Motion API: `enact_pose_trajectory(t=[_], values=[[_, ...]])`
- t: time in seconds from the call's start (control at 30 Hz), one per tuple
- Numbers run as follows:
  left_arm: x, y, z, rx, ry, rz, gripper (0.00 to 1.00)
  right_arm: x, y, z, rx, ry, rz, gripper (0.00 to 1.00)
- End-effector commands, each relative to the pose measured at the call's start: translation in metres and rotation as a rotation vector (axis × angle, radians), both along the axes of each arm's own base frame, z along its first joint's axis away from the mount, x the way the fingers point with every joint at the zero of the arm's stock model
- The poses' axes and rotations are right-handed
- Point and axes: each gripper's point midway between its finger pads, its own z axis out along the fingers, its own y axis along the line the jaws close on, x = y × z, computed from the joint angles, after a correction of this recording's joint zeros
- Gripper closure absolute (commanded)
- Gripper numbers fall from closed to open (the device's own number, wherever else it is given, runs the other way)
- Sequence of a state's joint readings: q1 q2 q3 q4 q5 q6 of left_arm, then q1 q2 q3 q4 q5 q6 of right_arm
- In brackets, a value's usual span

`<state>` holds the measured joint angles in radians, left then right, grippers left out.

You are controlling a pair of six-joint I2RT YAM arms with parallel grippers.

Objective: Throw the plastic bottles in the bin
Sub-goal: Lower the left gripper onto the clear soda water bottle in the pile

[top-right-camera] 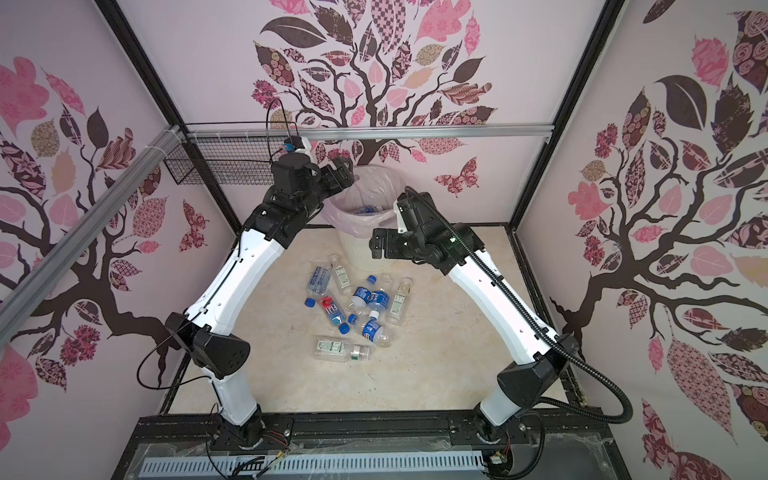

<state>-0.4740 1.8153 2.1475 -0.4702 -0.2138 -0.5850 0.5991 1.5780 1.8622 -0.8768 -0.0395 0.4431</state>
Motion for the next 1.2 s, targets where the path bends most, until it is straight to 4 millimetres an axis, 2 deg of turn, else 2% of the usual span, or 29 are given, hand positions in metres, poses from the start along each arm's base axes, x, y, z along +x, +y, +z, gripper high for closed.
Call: enact_pose_trajectory(t=[0.0, 0.17, 0.4, 0.5, 0.8, 1.03, 1.17], values=[[-0.017, 0.013, -0.005, 0.025, 0.029, -0.006, 0.03, -0.010, -0.004, 0.014, 0.049, -0.019, -0.012, 0.00], [-0.034, 0.037, -0.027, 0.037, 0.118, 0.016, 0.03, -0.010, -0.002, 0.005, 0.058, -0.005, -0.013, 0.00], [-0.056, 0.074, -0.086, 0.072, 0.281, 0.062, 0.03, -0.007, 0.001, -0.008, 0.035, -0.004, 0.003, 0.00], [-0.062, 0.084, -0.118, 0.084, 0.361, 0.077, 0.03, -0.007, 0.005, -0.013, 0.018, -0.003, 0.016, 0.00], [-0.061, 0.106, -0.243, 0.086, 0.674, 0.091, 0.03, -0.013, 0.025, -0.020, 0.026, 0.031, 0.073, 0.00], [-0.050, 0.109, -0.307, 0.200, 0.816, 0.082, 0.03, -0.020, 0.046, -0.037, -0.009, 0.080, 0.122, 0.00], [-0.046, 0.106, -0.341, 0.259, 0.884, 0.050, 0.03, -0.019, 0.053, -0.039, -0.038, 0.074, 0.139, 0.00]])
